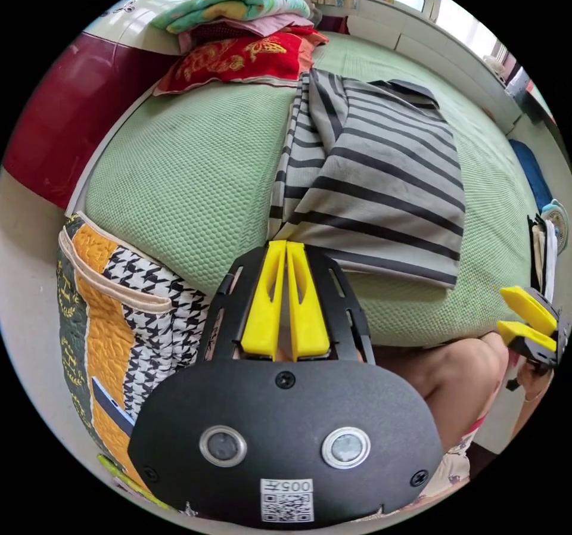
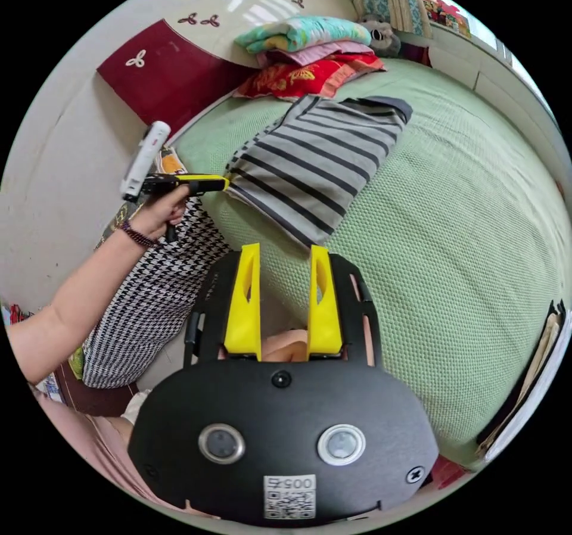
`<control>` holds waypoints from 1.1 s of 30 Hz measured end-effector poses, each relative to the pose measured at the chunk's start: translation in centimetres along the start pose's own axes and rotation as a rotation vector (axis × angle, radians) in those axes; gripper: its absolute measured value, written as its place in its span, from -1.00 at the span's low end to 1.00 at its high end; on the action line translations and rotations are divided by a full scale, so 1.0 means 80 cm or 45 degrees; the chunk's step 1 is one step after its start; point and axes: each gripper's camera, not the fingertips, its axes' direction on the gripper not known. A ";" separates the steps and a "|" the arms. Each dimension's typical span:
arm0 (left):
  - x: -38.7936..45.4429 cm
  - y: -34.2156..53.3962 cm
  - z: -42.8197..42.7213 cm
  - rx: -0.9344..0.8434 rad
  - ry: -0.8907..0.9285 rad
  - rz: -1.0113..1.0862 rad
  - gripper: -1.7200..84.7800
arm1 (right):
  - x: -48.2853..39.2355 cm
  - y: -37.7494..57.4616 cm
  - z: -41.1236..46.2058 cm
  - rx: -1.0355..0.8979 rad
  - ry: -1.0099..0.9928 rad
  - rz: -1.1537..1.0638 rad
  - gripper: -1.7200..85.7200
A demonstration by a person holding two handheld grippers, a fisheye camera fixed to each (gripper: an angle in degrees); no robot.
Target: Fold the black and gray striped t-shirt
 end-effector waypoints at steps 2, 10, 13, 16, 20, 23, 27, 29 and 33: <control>0.000 0.002 -0.002 0.038 0.009 -0.013 -0.97 | 0.006 0.034 -0.038 0.058 0.018 0.000 -0.69; 0.026 0.059 -0.076 0.170 -0.139 -0.056 -0.98 | 0.122 0.200 -0.157 0.235 0.085 0.344 -0.69; 0.055 0.088 -0.091 0.164 -0.104 -0.053 -0.98 | 0.154 0.249 -0.171 0.282 0.082 0.490 -0.70; 0.113 0.110 -0.103 0.162 -0.050 0.006 -0.98 | 0.164 0.287 -0.180 0.336 0.089 0.599 -0.71; 0.229 0.119 -0.123 0.185 0.038 0.190 -0.98 | 0.156 0.323 -0.189 0.359 0.056 0.624 -0.70; 0.314 0.112 -0.144 0.229 0.120 0.315 -0.98 | 0.145 0.341 -0.199 0.341 0.056 0.594 -0.69; 0.406 0.098 -0.167 0.293 0.174 0.449 -0.98 | 0.133 0.368 -0.227 0.356 0.135 0.592 -0.70; 0.458 0.088 -0.179 0.317 0.199 0.508 -0.97 | 0.130 0.380 -0.241 0.373 0.165 0.605 -0.70; 0.522 0.070 -0.201 0.385 0.257 0.622 -0.97 | 0.126 0.401 -0.272 0.382 0.270 0.648 -0.69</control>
